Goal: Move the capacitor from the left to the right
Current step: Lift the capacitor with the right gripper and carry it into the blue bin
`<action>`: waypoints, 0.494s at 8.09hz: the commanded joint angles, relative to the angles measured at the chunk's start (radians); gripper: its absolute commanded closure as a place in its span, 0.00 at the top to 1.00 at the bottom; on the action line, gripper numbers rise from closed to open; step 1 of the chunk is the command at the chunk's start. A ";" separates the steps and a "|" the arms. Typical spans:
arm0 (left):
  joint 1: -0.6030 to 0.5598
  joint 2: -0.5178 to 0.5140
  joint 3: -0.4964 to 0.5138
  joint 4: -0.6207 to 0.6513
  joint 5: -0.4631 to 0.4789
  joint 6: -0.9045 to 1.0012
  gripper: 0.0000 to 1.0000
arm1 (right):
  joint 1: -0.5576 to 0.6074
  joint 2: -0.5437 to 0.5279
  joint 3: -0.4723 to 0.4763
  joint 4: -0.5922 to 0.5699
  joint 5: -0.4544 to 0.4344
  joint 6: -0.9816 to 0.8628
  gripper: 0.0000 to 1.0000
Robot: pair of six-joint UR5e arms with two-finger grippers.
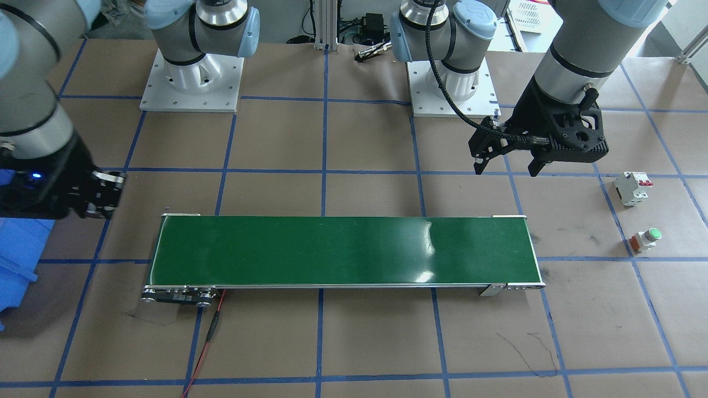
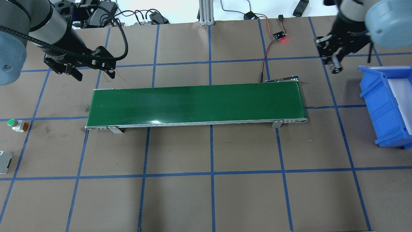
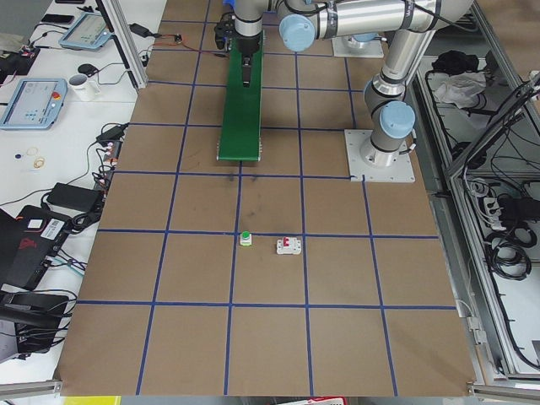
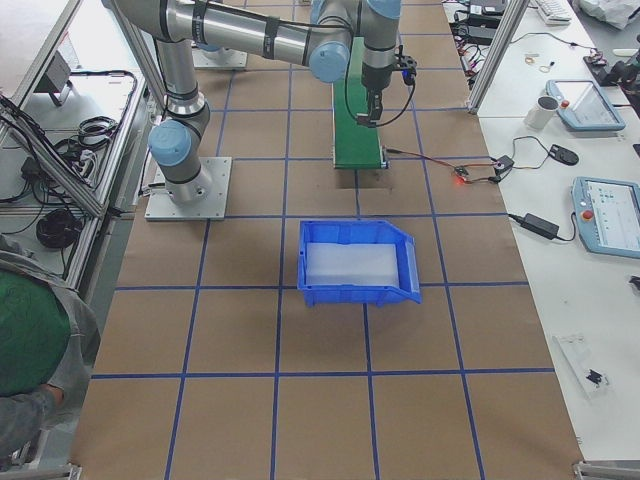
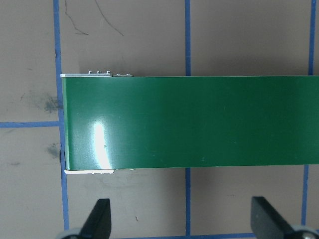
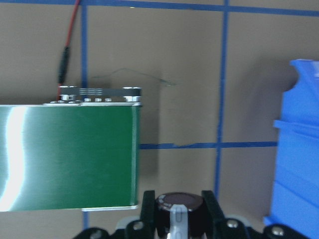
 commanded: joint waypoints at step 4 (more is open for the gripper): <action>0.000 0.000 0.000 0.000 0.000 0.000 1.00 | -0.529 0.090 -0.048 -0.026 -0.030 -0.568 0.00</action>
